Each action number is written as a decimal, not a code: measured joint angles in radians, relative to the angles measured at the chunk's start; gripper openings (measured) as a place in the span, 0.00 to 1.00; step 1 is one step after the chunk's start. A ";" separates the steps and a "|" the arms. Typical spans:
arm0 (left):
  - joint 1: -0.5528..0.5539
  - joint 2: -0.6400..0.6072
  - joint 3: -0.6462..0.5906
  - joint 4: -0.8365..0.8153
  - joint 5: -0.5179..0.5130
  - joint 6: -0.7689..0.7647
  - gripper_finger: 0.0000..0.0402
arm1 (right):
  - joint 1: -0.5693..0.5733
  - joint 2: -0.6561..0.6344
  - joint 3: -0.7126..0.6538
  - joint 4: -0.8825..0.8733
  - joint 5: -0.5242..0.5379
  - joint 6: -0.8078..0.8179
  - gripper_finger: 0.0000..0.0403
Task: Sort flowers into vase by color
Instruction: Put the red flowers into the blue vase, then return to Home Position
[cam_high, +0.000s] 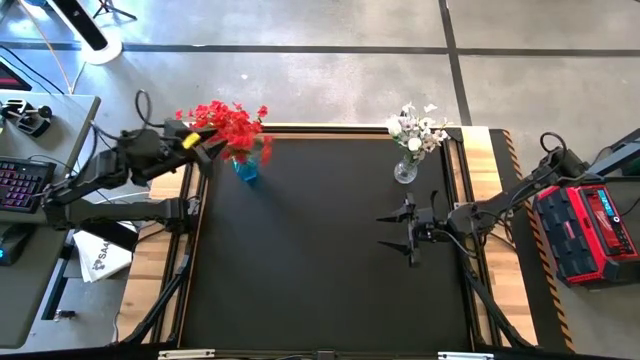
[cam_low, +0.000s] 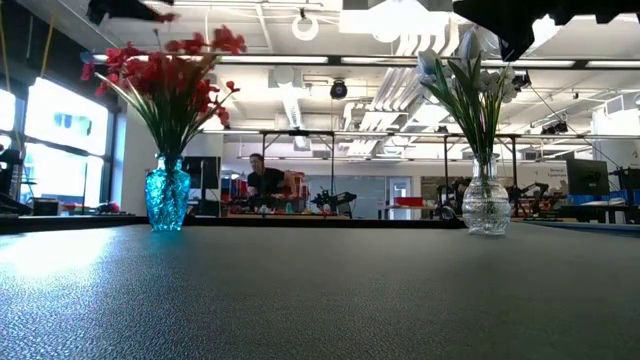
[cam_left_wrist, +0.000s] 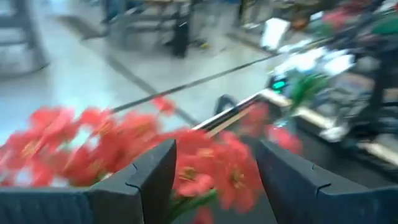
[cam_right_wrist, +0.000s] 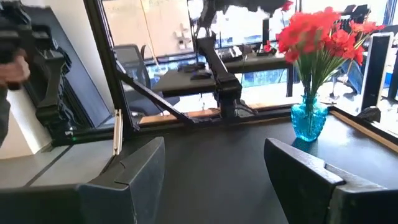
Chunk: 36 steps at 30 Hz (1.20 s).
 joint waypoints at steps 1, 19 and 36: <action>0.000 -0.001 0.007 0.022 0.029 0.018 0.52 | 0.000 -0.012 0.015 -0.040 0.000 0.002 0.61; -0.371 0.337 0.010 0.281 0.080 0.124 0.47 | 0.000 -0.087 0.457 -1.426 -0.036 0.578 0.61; -0.639 0.558 -0.217 0.353 -0.033 -0.335 0.46 | -0.003 -0.107 0.067 -1.136 -0.142 0.609 0.72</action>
